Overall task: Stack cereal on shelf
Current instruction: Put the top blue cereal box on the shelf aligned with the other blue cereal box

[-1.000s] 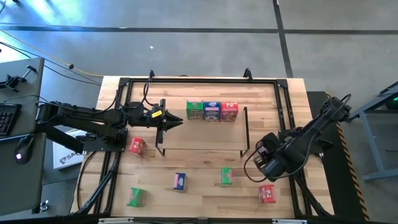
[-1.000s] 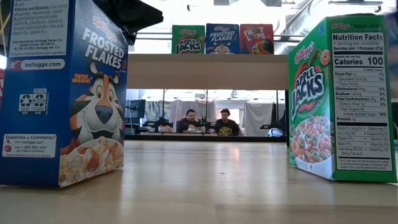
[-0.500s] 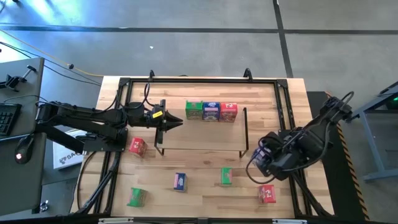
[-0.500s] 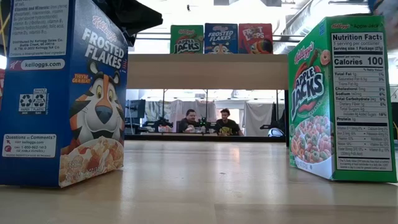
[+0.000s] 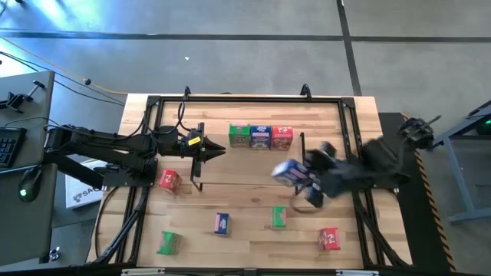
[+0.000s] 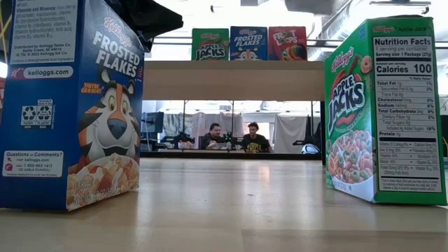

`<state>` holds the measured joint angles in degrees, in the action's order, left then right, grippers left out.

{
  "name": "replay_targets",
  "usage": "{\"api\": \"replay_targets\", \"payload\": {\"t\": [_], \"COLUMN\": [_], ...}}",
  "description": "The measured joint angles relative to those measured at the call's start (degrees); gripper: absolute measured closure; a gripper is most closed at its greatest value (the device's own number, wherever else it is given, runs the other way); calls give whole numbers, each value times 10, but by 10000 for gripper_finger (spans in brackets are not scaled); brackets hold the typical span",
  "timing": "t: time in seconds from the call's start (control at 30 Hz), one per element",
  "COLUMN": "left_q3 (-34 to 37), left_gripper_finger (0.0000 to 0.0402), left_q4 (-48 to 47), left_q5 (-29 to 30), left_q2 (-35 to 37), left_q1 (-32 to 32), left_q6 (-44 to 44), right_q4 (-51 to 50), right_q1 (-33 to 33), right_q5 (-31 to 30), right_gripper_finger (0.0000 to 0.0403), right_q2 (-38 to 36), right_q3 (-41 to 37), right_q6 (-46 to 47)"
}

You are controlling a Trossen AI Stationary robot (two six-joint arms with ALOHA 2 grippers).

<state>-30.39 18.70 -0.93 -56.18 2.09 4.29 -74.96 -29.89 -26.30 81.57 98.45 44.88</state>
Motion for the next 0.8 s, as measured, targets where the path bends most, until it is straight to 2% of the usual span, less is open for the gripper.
{"api": "replay_targets", "payload": {"t": [0.17,0.27,0.5,0.63,0.8], "left_q3": [0,0,0,0,0], "left_gripper_finger": [355,355,355,355,355], "left_q4": [-1,-1,-10,-10,-10], "left_q5": [0,0,-1,-3,-3], "left_q2": [0,0,0,0,0], "left_q1": [0,0,0,0,0], "left_q6": [0,0,0,0,1], "right_q4": [87,102,112,116,124], "right_q1": [102,147,198,202,202], "right_q5": [80,125,183,175,153], "right_gripper_finger": [243,243,243,239,208], "right_q2": [36,58,105,126,136], "right_q3": [-2,-2,-2,-2,-3], "right_q6": [-210,-282,-358,-374,-381]}}
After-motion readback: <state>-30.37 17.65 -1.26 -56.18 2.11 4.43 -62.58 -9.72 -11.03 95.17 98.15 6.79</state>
